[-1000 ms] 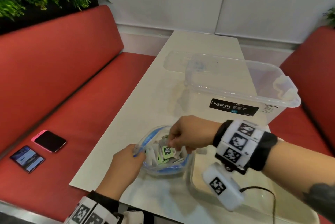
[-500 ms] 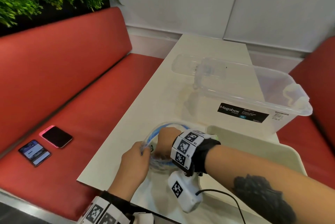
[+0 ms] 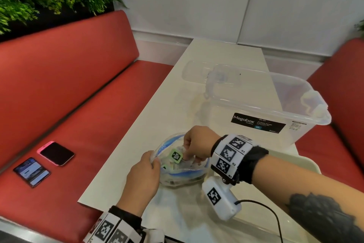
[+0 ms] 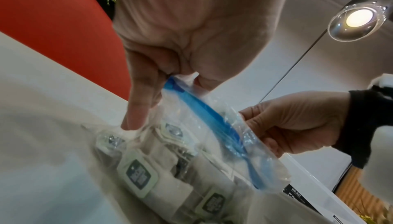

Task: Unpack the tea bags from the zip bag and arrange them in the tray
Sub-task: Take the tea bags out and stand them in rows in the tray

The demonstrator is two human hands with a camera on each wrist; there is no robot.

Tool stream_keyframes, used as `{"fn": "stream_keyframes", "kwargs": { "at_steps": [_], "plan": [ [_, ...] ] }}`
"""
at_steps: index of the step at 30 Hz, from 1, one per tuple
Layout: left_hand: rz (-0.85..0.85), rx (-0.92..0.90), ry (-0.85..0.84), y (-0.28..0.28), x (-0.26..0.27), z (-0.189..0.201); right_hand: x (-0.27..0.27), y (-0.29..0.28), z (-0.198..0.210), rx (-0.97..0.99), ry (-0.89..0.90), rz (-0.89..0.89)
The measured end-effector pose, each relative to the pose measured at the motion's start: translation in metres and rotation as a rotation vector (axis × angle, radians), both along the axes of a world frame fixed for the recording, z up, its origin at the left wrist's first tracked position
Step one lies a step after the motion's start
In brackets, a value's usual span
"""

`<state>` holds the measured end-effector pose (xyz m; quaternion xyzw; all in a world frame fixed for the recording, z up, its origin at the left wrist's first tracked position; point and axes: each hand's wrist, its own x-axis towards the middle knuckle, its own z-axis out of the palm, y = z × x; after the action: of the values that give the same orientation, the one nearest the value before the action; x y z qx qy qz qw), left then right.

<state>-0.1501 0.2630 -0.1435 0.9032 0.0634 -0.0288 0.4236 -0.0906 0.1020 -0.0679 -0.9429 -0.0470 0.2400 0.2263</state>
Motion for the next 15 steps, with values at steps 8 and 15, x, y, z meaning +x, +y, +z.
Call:
{"fn": "stream_keyframes", "kwargs": {
  "at_steps": [8,15],
  "plan": [
    [-0.031,-0.097,-0.264,-0.007,-0.003,0.03,-0.005,-0.024,0.01,0.487,-0.112,-0.076],
    [-0.036,-0.529,-0.298,-0.02,0.009,0.061,-0.017,-0.028,0.024,0.772,-0.096,-0.114]
  ]
}}
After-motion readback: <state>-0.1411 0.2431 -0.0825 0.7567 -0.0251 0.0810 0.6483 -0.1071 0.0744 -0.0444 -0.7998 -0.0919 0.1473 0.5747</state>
